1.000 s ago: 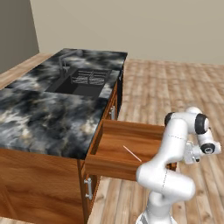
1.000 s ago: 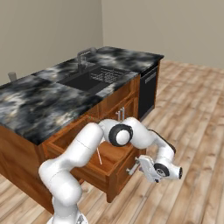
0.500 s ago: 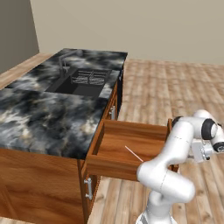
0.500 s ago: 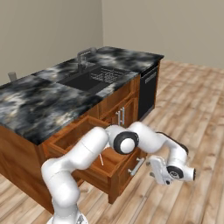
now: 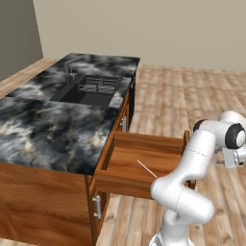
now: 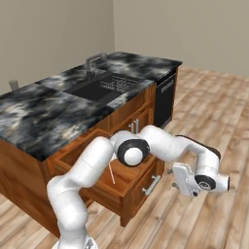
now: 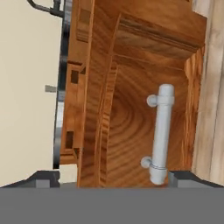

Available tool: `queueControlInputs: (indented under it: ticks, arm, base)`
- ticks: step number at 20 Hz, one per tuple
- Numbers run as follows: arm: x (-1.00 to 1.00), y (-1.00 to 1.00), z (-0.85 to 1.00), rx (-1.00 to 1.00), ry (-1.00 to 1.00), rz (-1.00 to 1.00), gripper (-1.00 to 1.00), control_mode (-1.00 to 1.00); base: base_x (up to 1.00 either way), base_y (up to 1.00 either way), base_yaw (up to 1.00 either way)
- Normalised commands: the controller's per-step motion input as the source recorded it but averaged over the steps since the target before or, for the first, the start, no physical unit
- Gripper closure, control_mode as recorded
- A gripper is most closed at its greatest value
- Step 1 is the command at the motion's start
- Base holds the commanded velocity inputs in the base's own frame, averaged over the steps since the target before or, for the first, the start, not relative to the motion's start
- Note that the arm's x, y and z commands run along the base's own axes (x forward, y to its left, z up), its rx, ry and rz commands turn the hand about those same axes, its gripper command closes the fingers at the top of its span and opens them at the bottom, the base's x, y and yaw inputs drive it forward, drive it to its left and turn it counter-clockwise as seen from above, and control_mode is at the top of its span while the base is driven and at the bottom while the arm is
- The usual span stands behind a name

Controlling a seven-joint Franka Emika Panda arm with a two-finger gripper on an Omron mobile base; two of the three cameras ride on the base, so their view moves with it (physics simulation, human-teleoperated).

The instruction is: Take a straw from the drawer in front and place it inside the glass cup on the dining counter.

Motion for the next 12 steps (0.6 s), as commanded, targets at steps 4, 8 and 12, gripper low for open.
queueControlInputs:
  ticks: [4, 8, 12]
  arm:
    - [-0.07, 0.42, 1.00, -0.36, -0.11, 0.00, -1.00, -1.00]
    - [0.00, 0.55, 1.00, -0.49, -0.17, 0.00, -1.00, -1.00]
    - [0.00, 0.66, 0.90, -0.54, -0.20, 0.00, -1.00, -1.00]
  base:
    - [0.00, 0.00, 0.00]
    - [0.00, 0.00, 0.00]
    - [0.00, 0.00, 0.00]
